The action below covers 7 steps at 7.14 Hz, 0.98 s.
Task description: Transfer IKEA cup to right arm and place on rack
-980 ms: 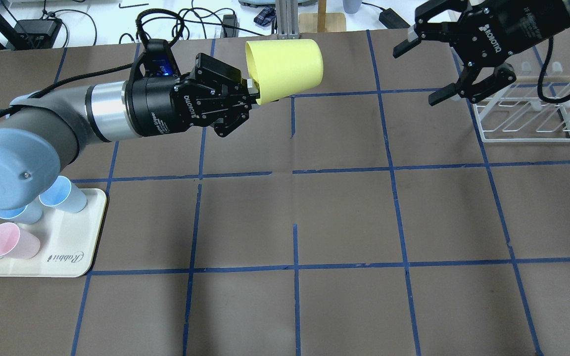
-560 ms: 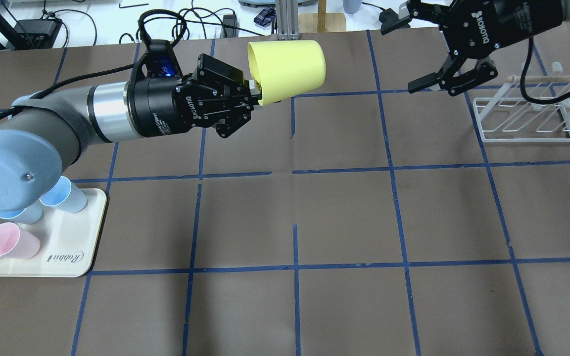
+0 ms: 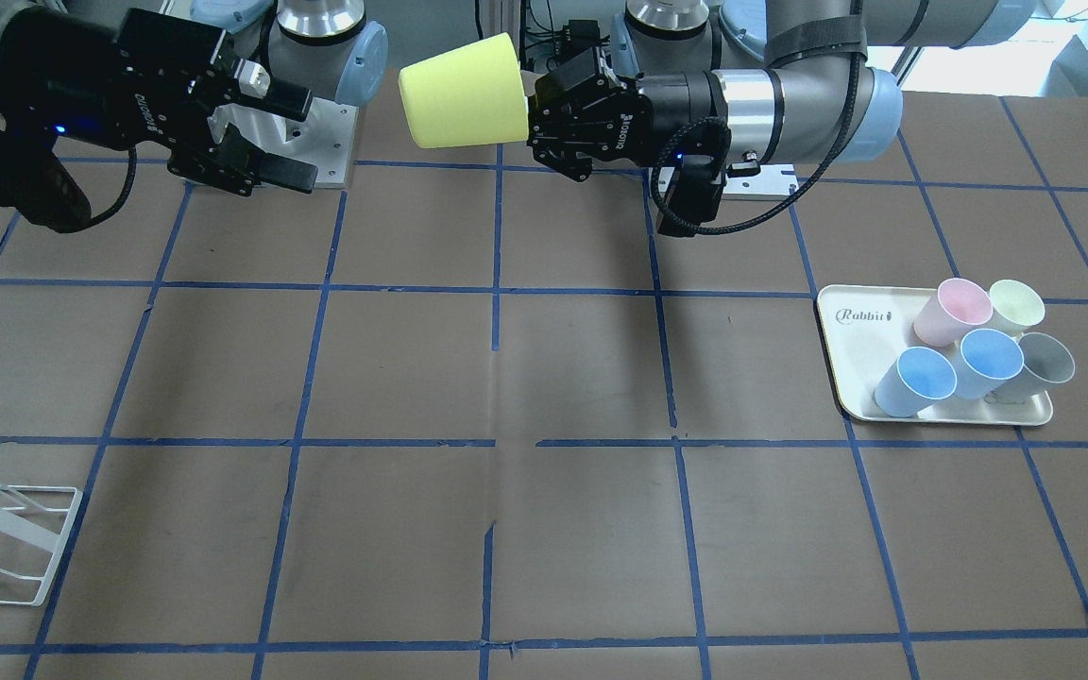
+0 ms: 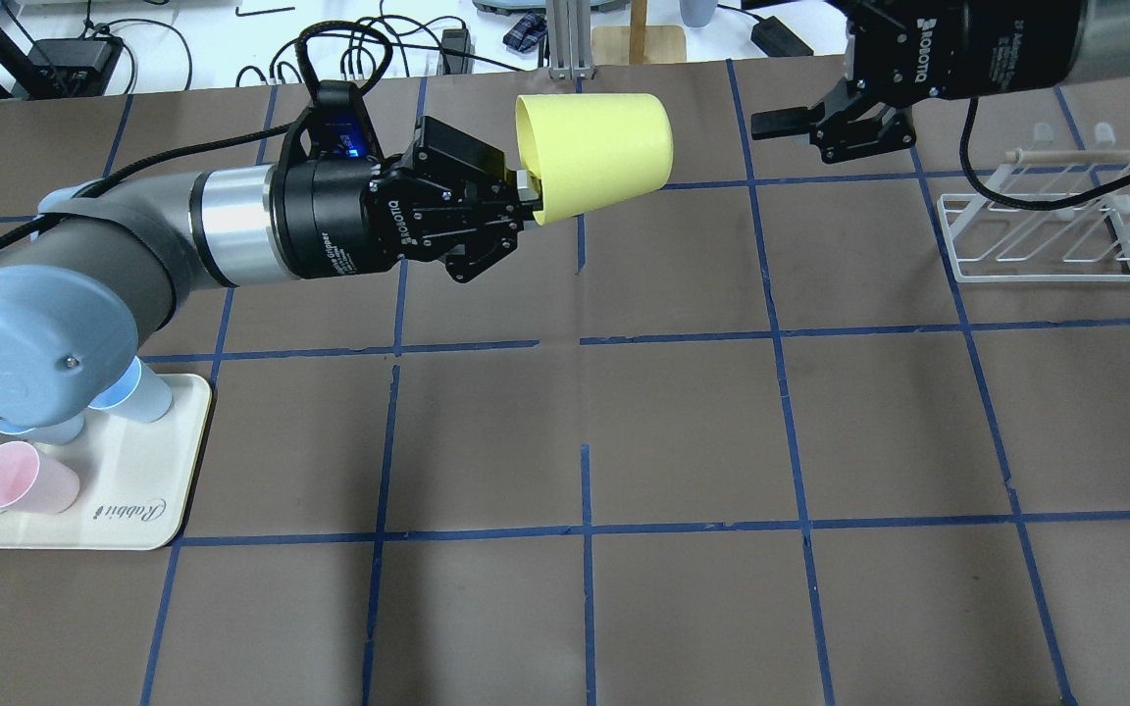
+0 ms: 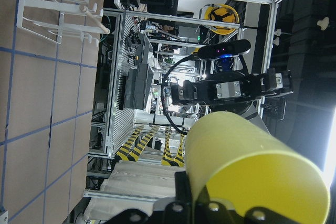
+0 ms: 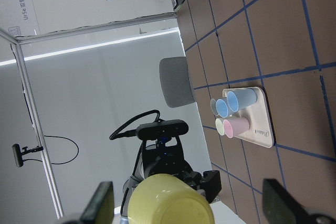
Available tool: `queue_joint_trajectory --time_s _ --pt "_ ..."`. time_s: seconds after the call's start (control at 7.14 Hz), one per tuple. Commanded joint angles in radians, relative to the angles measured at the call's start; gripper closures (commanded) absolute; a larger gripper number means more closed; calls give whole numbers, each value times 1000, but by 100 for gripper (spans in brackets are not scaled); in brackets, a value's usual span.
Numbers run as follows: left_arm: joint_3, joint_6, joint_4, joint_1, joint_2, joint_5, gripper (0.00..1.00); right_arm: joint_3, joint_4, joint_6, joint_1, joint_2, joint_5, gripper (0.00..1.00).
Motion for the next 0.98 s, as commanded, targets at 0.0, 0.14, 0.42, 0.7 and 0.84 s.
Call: queue_joint_trajectory --time_s 0.0,0.14,0.42,0.7,0.84 --pt "-1 -13 3 -13 13 -16 100 23 53 -44 -1 -16 4 0" --pt "-1 -21 3 -20 24 -17 100 26 75 -44 2 -33 4 0" --pt "-1 -21 43 -28 23 -12 100 28 99 -36 38 -51 24 0" --pt "1 -20 45 -28 33 -3 100 31 122 -27 77 -74 38 0" --pt "-1 -18 43 -28 38 -3 100 29 133 -26 77 -83 38 0"
